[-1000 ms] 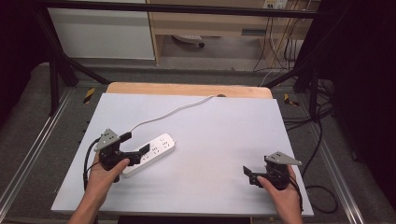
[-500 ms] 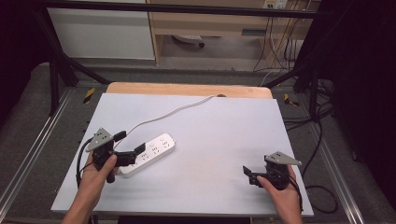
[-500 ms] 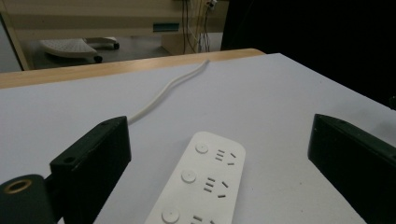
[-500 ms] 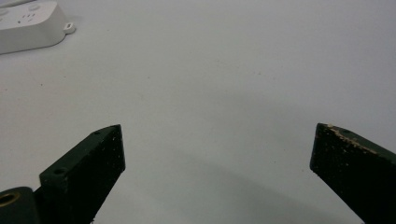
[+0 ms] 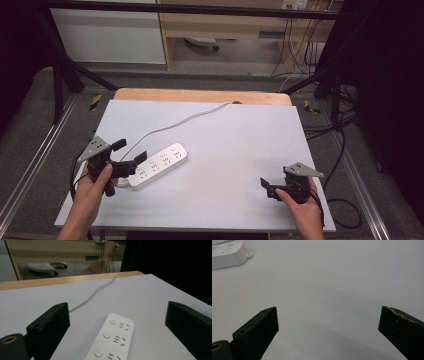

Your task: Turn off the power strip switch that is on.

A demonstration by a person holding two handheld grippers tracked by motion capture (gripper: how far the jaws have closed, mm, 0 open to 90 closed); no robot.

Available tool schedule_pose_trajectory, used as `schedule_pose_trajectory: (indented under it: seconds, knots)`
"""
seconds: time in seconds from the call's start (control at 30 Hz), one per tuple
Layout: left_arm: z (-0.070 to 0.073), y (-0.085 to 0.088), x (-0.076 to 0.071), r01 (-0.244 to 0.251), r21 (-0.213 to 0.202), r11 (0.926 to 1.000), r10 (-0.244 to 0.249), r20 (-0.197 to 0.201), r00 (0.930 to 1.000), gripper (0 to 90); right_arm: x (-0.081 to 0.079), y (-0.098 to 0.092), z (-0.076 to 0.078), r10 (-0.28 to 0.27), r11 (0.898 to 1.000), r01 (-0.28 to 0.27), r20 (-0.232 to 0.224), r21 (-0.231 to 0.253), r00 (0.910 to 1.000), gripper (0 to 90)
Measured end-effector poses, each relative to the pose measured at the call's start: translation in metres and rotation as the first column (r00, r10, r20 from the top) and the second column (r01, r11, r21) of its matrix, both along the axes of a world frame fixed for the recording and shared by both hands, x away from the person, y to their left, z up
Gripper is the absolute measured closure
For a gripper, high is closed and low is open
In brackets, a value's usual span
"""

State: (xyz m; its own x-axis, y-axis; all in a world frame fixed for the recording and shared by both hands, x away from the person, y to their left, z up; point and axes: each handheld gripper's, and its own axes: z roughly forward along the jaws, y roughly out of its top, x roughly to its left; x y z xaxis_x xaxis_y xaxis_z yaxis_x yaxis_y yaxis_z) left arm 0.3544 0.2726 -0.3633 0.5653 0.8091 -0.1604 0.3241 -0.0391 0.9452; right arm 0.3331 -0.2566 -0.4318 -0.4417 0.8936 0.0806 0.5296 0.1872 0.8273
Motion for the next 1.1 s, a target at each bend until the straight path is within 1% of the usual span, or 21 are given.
schedule_pose_trajectory:
  seconds: [0.27, 0.4, 0.6, 0.87, 1.1]
  knots:
    - [0.008, 0.013, -0.008, -0.022, -0.006, 0.9997, 0.023, 0.014, 0.9996, 5.5, 0.0, 0.001, 0.0, 0.001, 1.0, -0.001, 0.001, -0.004, 1.0, 3.7]
    - [0.011, 0.021, -0.013, -0.044, -0.009, 0.999, 0.044, 0.023, 0.9988, 5.5, 0.0, 0.001, 0.001, 0.005, 1.0, -0.005, 0.005, 0.0, 1.0, 3.7]
    - [0.017, 0.032, -0.021, -0.056, -0.008, 0.9984, 0.056, 0.035, 0.9978, 5.5, 0.0, 0.0, 0.001, 0.001, 1.0, -0.001, 0.008, 0.001, 1.0, 3.7]
    - [0.017, 0.046, -0.037, -0.072, -0.013, 0.9973, 0.073, 0.038, 0.9966, 5.5, -0.001, 0.001, 0.001, 0.001, 1.0, -0.001, 0.008, 0.001, 1.0, 3.7]
    - [0.018, 0.053, -0.044, -0.082, -0.014, 0.9965, 0.083, 0.045, 0.9955, 5.5, -0.001, -0.001, 0.001, -0.001, 1.0, 0.001, 0.008, 0.006, 1.0, 3.7]
